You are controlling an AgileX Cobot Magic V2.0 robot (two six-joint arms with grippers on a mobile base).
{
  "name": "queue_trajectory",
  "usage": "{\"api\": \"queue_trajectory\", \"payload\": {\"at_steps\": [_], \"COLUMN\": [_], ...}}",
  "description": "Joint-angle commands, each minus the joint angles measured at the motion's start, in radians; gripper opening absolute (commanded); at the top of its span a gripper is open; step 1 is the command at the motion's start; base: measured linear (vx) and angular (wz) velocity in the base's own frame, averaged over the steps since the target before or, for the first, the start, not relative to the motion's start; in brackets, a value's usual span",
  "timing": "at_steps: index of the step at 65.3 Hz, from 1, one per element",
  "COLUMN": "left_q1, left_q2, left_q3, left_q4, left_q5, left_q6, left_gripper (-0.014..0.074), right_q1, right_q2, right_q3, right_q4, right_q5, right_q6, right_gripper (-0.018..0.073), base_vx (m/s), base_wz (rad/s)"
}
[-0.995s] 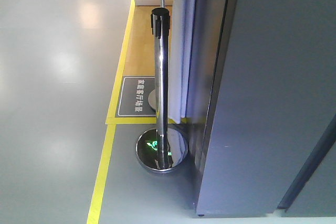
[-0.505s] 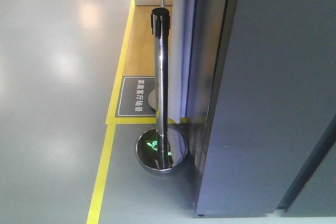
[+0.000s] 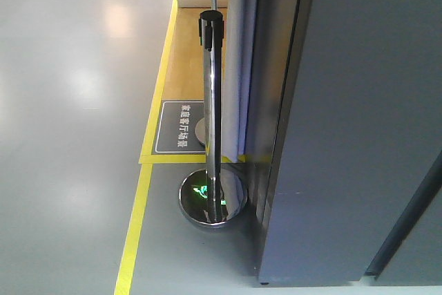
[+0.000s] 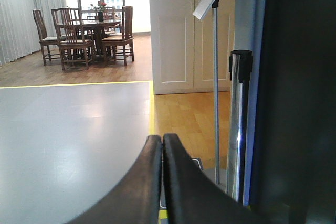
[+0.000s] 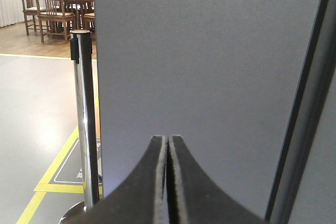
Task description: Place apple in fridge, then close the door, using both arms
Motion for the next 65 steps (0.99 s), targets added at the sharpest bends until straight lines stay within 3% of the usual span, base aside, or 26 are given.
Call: {"api": "queue_trajectory", "payload": {"at_steps": [1, 65], "left_q1": [0.002, 0.002], "left_q2": [-0.015, -0.015], "left_q3": [0.027, 0.027], "left_q4": [-0.008, -0.008], "left_q5": [-0.069, -0.069], "left_q6": [-0.002, -0.002], "left_gripper": [-0.0006, -0.0006], "right_q1": [-0.003, -0.003], "right_q2": [-0.012, -0.011], "right_q3": [0.002, 0.001], "right_q4": [0.012, 0.023], "right_q5": [-0.087, -0.082], "right_q6": [0.006, 0.005], "right_gripper": [-0.0002, -0.0002], "base_vx": [0.00, 0.00], "base_wz": [0.00, 0.00]}}
